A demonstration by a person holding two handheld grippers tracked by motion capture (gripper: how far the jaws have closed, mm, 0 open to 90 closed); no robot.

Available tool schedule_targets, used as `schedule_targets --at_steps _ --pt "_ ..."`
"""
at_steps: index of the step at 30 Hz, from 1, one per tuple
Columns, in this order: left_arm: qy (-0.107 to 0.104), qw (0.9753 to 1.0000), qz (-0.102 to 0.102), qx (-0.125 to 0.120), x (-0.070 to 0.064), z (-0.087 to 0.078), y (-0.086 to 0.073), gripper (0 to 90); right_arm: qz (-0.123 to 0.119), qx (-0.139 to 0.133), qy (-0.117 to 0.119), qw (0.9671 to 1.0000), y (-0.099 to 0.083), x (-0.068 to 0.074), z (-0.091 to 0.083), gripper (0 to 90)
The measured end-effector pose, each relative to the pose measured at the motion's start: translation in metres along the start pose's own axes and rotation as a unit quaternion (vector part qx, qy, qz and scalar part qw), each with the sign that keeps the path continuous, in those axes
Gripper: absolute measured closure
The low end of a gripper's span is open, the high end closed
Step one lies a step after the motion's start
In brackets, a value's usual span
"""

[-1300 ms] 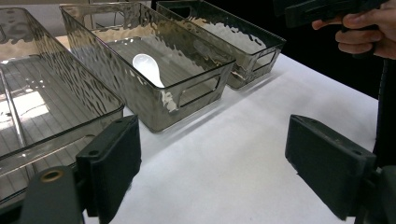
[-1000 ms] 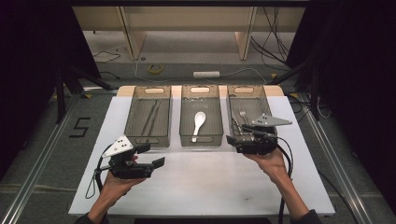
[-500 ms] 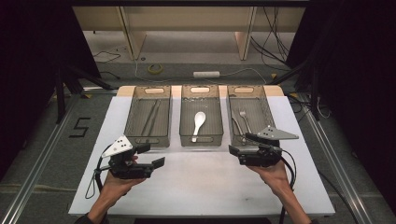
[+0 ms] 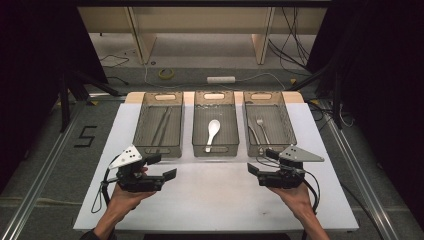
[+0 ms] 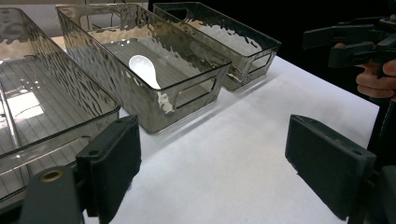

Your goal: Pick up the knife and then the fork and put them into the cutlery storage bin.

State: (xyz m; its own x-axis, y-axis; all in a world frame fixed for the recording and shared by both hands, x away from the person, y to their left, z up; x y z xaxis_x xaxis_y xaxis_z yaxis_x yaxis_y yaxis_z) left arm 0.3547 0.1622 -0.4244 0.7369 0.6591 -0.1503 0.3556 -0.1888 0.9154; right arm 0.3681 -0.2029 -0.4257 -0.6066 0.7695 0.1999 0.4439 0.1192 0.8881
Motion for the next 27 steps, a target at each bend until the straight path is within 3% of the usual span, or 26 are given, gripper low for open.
schedule_targets --at_steps 27 --pt "-0.006 1.0000 0.001 0.004 -0.002 0.001 -0.001 18.1 -0.002 0.004 -0.003 1.0000 -0.021 0.003 -0.011 16.5"
Point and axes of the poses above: each handheld gripper's, and its own axes: z roughly forward along the jaws, y roughly out of its top, x roughly to its left, the point moved 4 cm from there along z, roughly forward along the jaws, and after that the axes turned 5 degrees about z, right-handed, at the moved point
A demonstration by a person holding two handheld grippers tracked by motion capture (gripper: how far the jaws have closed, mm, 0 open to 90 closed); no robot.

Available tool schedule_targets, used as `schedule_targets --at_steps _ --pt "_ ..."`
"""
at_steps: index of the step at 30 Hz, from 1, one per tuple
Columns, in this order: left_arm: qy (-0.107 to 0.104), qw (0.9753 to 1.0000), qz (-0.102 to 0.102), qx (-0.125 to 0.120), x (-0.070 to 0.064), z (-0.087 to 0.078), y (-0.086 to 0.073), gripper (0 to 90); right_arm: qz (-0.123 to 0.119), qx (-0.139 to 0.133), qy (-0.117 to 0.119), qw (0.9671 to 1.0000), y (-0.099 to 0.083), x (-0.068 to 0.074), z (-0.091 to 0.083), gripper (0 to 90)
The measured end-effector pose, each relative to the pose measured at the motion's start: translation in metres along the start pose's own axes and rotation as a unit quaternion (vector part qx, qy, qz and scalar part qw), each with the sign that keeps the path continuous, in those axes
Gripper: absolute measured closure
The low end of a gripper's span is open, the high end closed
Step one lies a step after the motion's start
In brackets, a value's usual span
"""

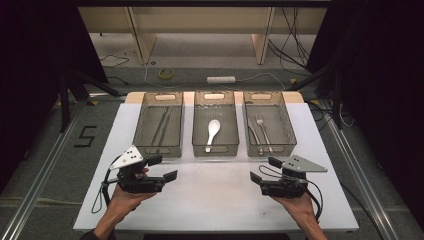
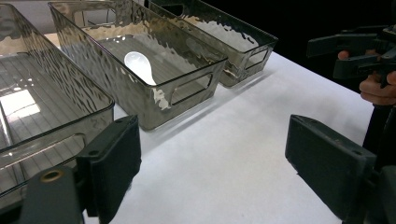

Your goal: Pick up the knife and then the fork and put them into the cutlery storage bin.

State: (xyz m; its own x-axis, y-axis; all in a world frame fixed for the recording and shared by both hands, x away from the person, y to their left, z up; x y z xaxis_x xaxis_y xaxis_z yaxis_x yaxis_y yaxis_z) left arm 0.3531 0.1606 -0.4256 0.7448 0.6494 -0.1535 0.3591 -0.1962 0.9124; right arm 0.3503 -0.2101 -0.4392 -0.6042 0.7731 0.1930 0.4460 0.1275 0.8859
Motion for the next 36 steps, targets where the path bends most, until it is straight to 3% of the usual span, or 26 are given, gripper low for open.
schedule_targets --at_steps 8,36 --pt "-0.001 1.0000 -0.001 0.000 -0.0002 0.0004 0.0001 18.1 0.000 0.005 -0.003 1.0000 -0.0067 -0.0013 -0.0017 16.6" --pt "-0.001 1.0000 0.002 0.000 -0.0001 0.0005 0.0002 18.1 0.002 0.001 -0.007 1.0000 -0.0053 -0.0031 -0.0025 16.6"
Point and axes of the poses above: each handheld gripper's, and its own axes: z roughly forward along the jaws, y roughly out of its top, x roughly to its left, the point moved 4 cm from there along z, roughly forward along the jaws, and after that the axes turned 5 degrees about z, right-handed, at the moved point
